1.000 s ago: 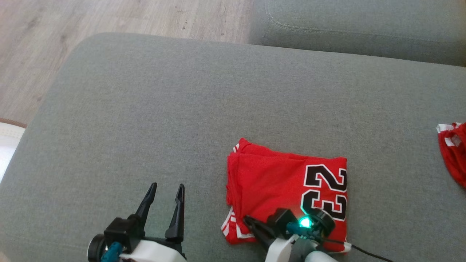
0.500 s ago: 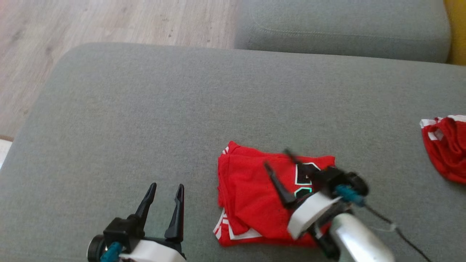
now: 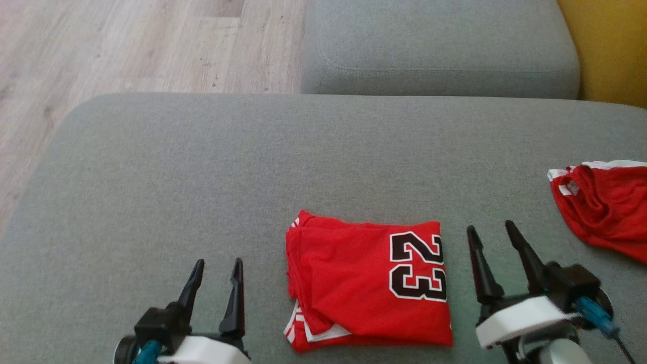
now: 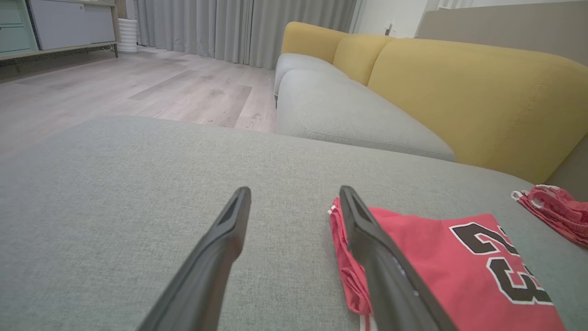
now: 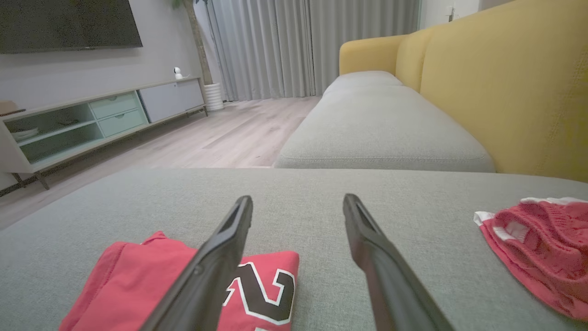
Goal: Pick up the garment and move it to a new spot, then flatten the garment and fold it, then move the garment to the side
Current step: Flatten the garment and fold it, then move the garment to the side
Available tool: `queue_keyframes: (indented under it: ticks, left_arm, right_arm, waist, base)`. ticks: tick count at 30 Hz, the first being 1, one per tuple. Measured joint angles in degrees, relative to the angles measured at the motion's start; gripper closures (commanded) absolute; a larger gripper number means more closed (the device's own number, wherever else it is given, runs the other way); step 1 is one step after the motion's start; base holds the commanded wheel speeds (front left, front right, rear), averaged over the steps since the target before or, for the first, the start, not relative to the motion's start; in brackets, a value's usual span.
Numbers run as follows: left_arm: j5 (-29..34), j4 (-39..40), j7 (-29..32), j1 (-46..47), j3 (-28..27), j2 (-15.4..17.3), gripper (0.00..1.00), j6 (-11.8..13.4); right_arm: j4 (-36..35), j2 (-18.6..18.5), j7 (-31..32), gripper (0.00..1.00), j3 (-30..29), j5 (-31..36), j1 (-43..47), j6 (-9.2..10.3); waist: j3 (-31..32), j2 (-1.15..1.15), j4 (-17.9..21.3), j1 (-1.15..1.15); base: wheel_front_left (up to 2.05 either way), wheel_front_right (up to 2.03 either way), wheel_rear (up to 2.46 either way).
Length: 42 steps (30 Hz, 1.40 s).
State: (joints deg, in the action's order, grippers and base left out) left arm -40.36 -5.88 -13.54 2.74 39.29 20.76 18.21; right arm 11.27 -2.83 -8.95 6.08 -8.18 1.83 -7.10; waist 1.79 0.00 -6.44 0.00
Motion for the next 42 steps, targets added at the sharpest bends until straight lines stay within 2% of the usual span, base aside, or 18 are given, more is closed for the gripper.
queue_keyframes:
  ticks: [9,20,25,30,33,34,38,42]
  left_arm:
    - [0.0,-1.03,-0.71,-3.27,-2.63,-0.76,0.0,-0.64]
    - [0.65,-1.35,-0.74,-3.33,-4.08,-1.26,0.0,-1.66]
    - [1.19,-1.37,-0.74,-3.32,-4.13,-1.45,0.0,-1.67]
    - [1.6,-1.43,-0.74,-3.27,-4.13,-1.75,0.0,-1.89]
    - [1.61,-1.65,-0.74,-3.2,-4.09,-2.14,0.0,-2.11]
    - [1.61,-1.89,-0.74,-3.2,-4.08,-2.46,0.0,-2.14]
    - [2.11,-2.48,-0.74,-3.16,-4.07,-3.23,0.0,-2.6]
    - [2.33,-2.69,-0.74,-2.96,-4.17,-3.8,0.0,-2.78]
  right_arm:
    - [-4.9,0.22,1.82,0.0,-2.7,-1.45,5.73,0.0]
    - [-5.19,0.26,2.54,0.0,-2.87,-1.41,6.04,0.0]
    - [-4.93,0.26,4.77,0.0,-2.93,-1.18,5.86,0.0]
    - [-2.98,0.27,12.79,0.0,-3.13,-0.52,3.43,0.0]
    - [-1.13,0.26,19.4,0.0,-3.59,0.09,0.05,0.0]
    - [0.22,0.26,23.43,0.0,-3.43,-0.48,-1.67,0.0]
    - [3.47,0.26,30.58,0.0,-2.58,-0.05,-3.1,0.0]
    - [6.14,0.25,34.88,0.0,-2.47,-1.21,-3.69,0.0]
  waist:
    - [0.94,0.0,0.65,0.0]
    - [0.82,0.0,0.26,0.0]
    - [0.4,0.0,-0.04,0.01]
    - [-0.15,0.0,-0.5,0.01]
    - [-0.55,0.0,-1.21,0.01]
    - [-0.83,0.0,-1.82,0.01]
    - [-1.56,0.0,-3.37,0.01]
    - [-2.64,0.0,-5.09,0.01]
  base:
    - [0.0,0.0,0.0]
    - [0.0,0.0,0.0]
    - [0.0,0.0,0.0]
    - [0.0,0.0,0.0]
    - [0.0,0.0,0.0]
    - [0.0,0.0,0.0]
    - [0.0,0.0,0.0]
    - [0.0,0.0,0.0]
